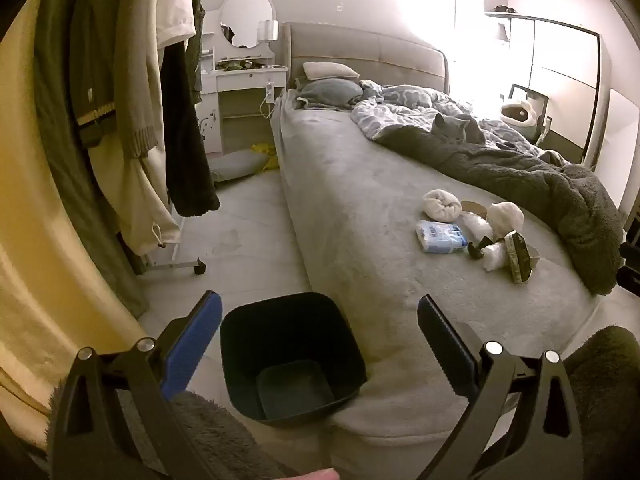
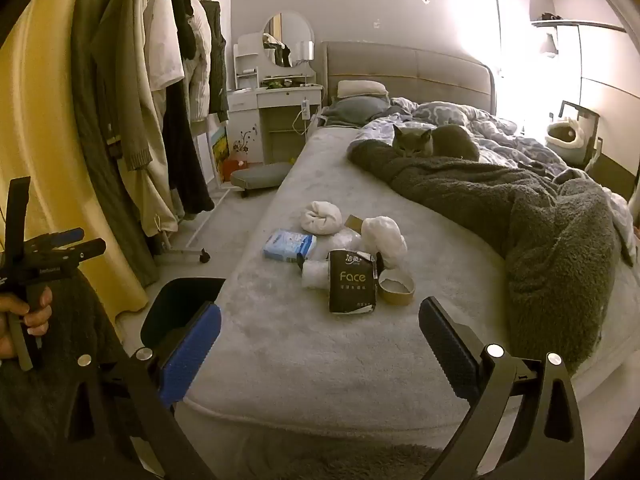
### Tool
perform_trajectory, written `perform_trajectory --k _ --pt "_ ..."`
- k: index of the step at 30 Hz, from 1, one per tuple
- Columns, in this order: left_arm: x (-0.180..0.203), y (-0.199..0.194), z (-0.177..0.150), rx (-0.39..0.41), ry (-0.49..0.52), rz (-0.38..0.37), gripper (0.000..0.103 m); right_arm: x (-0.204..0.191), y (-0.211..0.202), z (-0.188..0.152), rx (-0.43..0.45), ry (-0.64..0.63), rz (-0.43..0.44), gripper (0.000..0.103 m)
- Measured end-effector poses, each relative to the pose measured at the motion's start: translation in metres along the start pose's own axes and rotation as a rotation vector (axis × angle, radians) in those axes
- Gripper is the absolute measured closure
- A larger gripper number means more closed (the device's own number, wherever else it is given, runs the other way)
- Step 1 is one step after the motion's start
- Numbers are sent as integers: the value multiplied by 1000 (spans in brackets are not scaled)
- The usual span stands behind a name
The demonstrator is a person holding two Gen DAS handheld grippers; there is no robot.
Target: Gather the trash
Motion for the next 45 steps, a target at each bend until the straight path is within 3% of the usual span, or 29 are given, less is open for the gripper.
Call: perform_trajectory --k 45 --pt "-1 0 -2 4 -6 -2 3 3 5 -2 -7 20 11 3"
Point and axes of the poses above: each gripper's, at about its wrist camera, not at the fingertips, and y roughly the way its jaws point, x to its right, z to its top, the point moved 2 cm from there along y, roughly the way its jaws point, and after that the axes turned 5 degrees about x, right-handed, at the moved point
